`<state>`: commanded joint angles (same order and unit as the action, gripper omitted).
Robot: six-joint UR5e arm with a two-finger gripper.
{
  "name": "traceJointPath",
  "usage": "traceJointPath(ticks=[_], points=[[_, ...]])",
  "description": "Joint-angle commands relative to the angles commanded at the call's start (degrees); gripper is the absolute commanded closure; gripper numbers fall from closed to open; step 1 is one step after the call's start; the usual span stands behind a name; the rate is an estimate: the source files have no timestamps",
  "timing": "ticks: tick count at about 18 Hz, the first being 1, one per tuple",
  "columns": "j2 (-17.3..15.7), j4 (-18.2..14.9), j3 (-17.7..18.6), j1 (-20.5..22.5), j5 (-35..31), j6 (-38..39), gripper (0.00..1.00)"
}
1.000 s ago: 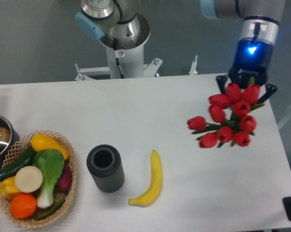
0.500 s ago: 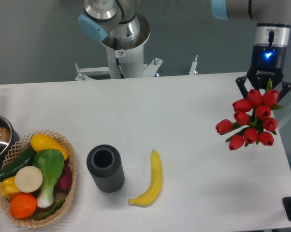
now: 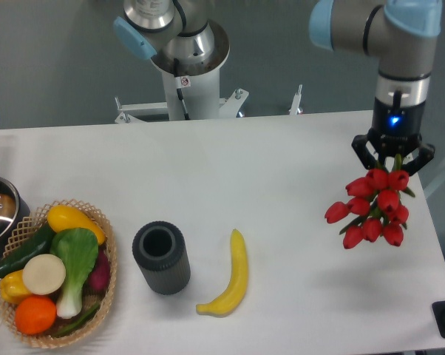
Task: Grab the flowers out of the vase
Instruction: 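Carry the tulip bunch away from the vase and hold it raised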
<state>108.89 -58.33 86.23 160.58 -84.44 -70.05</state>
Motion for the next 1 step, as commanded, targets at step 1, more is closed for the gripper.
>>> traceJointPath(ticks=[1], points=[[0.7,-1.3,-0.5,-1.2,-2.3,0.0,1.00]])
